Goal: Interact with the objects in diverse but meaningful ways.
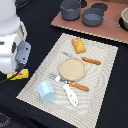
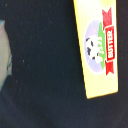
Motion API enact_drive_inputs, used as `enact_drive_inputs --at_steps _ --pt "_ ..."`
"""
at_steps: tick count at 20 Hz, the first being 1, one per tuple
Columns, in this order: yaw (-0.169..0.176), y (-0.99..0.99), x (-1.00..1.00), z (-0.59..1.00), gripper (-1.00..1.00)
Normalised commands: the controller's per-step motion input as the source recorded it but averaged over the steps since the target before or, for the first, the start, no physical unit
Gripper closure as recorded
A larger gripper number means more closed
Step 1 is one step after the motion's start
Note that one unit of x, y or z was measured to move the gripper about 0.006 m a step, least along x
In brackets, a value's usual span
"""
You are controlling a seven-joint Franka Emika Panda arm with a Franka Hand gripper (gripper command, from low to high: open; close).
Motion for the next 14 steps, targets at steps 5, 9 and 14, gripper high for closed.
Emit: enact_drive_inputs --at_steps 5,9,14 --pt "0.034 -0.43 0.00 -0.09 -1.00" --pt "0.027 -0.46 0.00 -0.04 -1.00" --pt "0.025 -0.39 0.00 -0.15 -1.00"
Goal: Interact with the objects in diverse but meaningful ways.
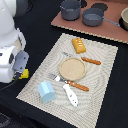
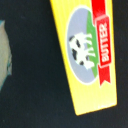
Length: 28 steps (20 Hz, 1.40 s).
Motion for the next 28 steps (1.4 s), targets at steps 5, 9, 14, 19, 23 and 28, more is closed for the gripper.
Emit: enact_drive_inputs --at_steps 5,9,14,19,23,28 --pt "0.037 -0.19 0.00 -0.26 -1.00" --pt "0.036 -0.03 0.01 -0.21 -1.00" --pt "0.043 0.00 0.09 -0.11 1.00" --pt "0.034 0.00 0.08 -0.11 1.00" --pt "0.030 0.00 0.08 -0.10 1.00" --pt "0.028 0.00 0.10 -0.11 1.00"
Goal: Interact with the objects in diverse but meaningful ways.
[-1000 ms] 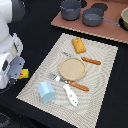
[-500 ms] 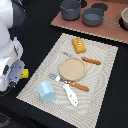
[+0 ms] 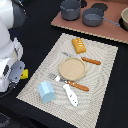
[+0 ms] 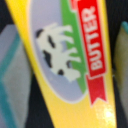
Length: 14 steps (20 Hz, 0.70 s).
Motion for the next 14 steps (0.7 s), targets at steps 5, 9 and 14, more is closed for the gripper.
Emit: enact_drive_inputs --at_steps 5,9,14 --pt "0.057 0.27 -0.09 0.76 1.00" --pt "0.045 0.52 0.17 1.00 1.00" --pt "0.036 0.63 0.32 1.00 1.00"
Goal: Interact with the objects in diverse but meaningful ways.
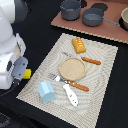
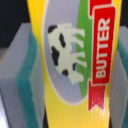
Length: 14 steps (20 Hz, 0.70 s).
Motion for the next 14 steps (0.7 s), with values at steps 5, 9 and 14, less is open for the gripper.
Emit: enact_drive_inputs --at_steps 5,9,14 --pt "0.051 0.69 0.12 0.76 1.00" --pt "0.039 0.82 0.06 0.64 1.00" --pt "0.060 0.85 0.01 0.39 1.00"
